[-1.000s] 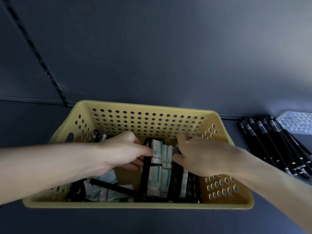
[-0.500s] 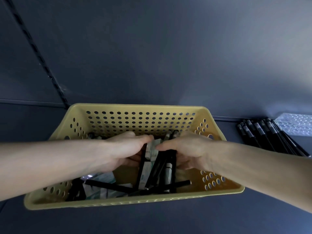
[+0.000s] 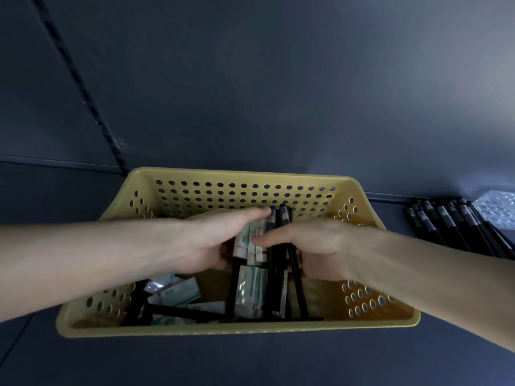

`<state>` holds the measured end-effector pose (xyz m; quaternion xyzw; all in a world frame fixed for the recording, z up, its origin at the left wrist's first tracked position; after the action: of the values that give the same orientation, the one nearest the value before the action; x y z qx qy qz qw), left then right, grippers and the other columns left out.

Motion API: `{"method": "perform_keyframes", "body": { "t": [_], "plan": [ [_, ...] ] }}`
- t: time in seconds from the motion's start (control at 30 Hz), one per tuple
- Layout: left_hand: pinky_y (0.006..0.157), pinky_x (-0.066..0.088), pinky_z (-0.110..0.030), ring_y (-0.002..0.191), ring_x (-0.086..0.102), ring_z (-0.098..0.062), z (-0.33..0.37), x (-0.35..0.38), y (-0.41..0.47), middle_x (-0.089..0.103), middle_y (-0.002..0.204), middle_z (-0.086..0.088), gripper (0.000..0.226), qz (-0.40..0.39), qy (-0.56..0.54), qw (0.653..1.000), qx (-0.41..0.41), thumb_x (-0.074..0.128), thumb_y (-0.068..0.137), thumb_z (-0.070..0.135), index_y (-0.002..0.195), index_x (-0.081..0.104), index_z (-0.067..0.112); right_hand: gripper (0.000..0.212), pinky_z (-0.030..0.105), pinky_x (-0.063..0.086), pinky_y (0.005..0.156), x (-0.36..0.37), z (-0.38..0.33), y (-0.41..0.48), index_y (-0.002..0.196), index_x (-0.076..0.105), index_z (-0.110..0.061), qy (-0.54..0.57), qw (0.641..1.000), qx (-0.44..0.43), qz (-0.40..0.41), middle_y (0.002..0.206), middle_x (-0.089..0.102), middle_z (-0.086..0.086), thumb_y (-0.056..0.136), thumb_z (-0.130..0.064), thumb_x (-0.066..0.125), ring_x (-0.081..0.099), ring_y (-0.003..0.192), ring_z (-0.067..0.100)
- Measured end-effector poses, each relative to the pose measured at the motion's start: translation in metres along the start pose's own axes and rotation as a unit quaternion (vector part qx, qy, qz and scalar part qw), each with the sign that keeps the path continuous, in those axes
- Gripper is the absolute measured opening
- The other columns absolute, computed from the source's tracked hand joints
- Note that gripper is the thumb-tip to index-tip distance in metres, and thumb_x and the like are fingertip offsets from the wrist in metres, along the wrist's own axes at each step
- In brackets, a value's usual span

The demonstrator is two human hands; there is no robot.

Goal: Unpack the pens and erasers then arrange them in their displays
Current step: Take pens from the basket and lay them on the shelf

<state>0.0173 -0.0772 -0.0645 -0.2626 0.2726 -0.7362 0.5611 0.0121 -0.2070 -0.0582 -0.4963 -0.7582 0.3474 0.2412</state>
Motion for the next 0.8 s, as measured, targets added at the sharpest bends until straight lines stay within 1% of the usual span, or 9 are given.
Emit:
{"method": "perform_keyframes", "body": {
  "t": [0.07, 0.13, 0.2, 0.27, 0.33, 0.37, 0.57, 0.7, 0.8],
  "plan": [
    [0.029, 0.039, -0.014, 0.059, 0.062, -0.013, 0.001, 0.002, -0.003, 0.064, 0.102, -0.007, 0.030, 0.008, -0.013, 1.000, -0.002, 0.053, 0.095, 0.029, 0.116, 0.059, 0.007, 0.029, 0.043, 0.051, 0.086, -0.001, 0.000, -0.001, 0.110, 0.063, -0.012, 0.011, 1.000, -0.006, 0.004, 0.106, 0.069, 0.009, 0.082, -0.014, 0.069, 0.065, 0.098, 0.024],
    [0.032, 0.041, -0.013, 0.092, 0.065, -0.025, 0.002, 0.001, -0.003, 0.060, 0.123, -0.018, 0.037, 0.015, -0.014, 1.000, -0.002, 0.052, 0.095, 0.023, 0.126, 0.054, 0.004, 0.028, 0.043, 0.050, 0.088, -0.001, -0.001, -0.002, 0.111, 0.063, -0.010, 0.011, 1.000, -0.010, -0.001, 0.108, 0.069, 0.010, 0.083, -0.009, 0.066, 0.064, 0.100, 0.025],
    [0.058, 0.050, -0.018, 0.113, 0.058, -0.031, 0.002, 0.001, -0.003, 0.059, 0.128, -0.017, 0.037, 0.000, 0.013, 1.000, -0.007, 0.052, 0.094, 0.026, 0.126, 0.055, 0.008, 0.029, 0.043, 0.050, 0.090, 0.000, -0.001, -0.003, 0.114, 0.062, -0.007, 0.004, 1.000, -0.011, -0.011, 0.110, 0.068, 0.012, 0.085, -0.004, 0.063, 0.064, 0.103, 0.026],
    [0.084, 0.038, -0.033, 0.104, 0.061, -0.022, 0.003, -0.001, -0.004, 0.069, 0.111, -0.007, 0.026, -0.025, 0.047, 0.999, -0.009, 0.052, 0.092, 0.031, 0.110, 0.062, 0.017, 0.030, 0.041, 0.050, 0.091, 0.000, -0.003, -0.004, 0.116, 0.061, -0.005, 0.002, 0.999, -0.020, -0.026, 0.111, 0.068, 0.013, 0.085, -0.001, 0.061, 0.064, 0.103, 0.026],
    [0.081, 0.038, -0.034, 0.091, 0.064, -0.016, 0.004, -0.005, -0.005, 0.075, 0.090, 0.000, 0.019, -0.053, 0.039, 0.998, -0.008, 0.051, 0.091, 0.030, 0.100, 0.064, 0.018, 0.030, 0.040, 0.051, 0.090, -0.001, -0.004, -0.007, 0.115, 0.061, -0.004, 0.004, 0.998, -0.036, -0.050, 0.111, 0.068, 0.014, 0.086, 0.000, 0.060, 0.065, 0.103, 0.027],
    [0.080, 0.042, -0.035, 0.090, 0.066, -0.016, 0.004, -0.006, -0.005, 0.075, 0.089, 0.000, 0.021, -0.071, 0.034, 0.997, -0.001, 0.051, 0.091, 0.028, 0.103, 0.064, 0.017, 0.029, 0.039, 0.051, 0.089, -0.001, -0.004, -0.008, 0.115, 0.062, -0.003, 0.007, 0.997, -0.046, -0.063, 0.111, 0.068, 0.015, 0.086, 0.000, 0.060, 0.065, 0.104, 0.027],
    [0.093, 0.050, -0.037, 0.099, 0.067, -0.016, 0.010, -0.018, -0.012, 0.070, 0.112, -0.009, 0.029, -0.148, 0.039, 0.987, 0.046, 0.052, 0.093, 0.022, 0.117, 0.062, 0.008, 0.027, 0.030, 0.051, 0.090, 0.001, -0.004, -0.016, 0.117, 0.060, -0.006, 0.007, 0.987, -0.125, -0.102, 0.112, 0.069, 0.009, 0.090, -0.009, 0.056, 0.065, 0.105, 0.019],
    [0.082, 0.055, -0.034, 0.101, 0.068, -0.018, 0.019, -0.032, -0.017, 0.072, 0.108, -0.008, 0.033, -0.120, 0.050, 0.988, 0.085, 0.064, 0.085, 0.020, 0.114, 0.061, 0.006, 0.026, 0.019, 0.051, 0.084, 0.003, -0.008, -0.020, 0.119, 0.058, -0.016, 0.010, 0.979, -0.172, -0.105, 0.116, 0.067, -0.001, 0.094, -0.019, 0.051, 0.063, 0.105, 0.007],
    [0.100, 0.045, -0.042, 0.116, 0.060, -0.016, 0.024, -0.037, -0.021, 0.064, 0.125, -0.005, 0.057, -0.073, 0.118, 0.984, 0.110, 0.071, 0.075, 0.027, 0.128, 0.055, 0.015, 0.021, 0.021, 0.046, 0.094, 0.003, -0.012, -0.020, 0.112, 0.060, -0.023, -0.014, 0.972, -0.213, -0.096, 0.116, 0.067, -0.006, 0.094, -0.019, 0.050, 0.061, 0.107, 0.003]
  ]
}}
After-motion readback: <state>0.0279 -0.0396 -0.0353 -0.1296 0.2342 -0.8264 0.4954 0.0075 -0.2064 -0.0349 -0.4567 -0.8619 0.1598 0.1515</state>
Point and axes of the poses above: each hand's wrist, its own y-axis towards the middle knuckle, its own x-axis out of the palm, z = x × y, the point moved 2 cm from there along y, towards the middle knuckle
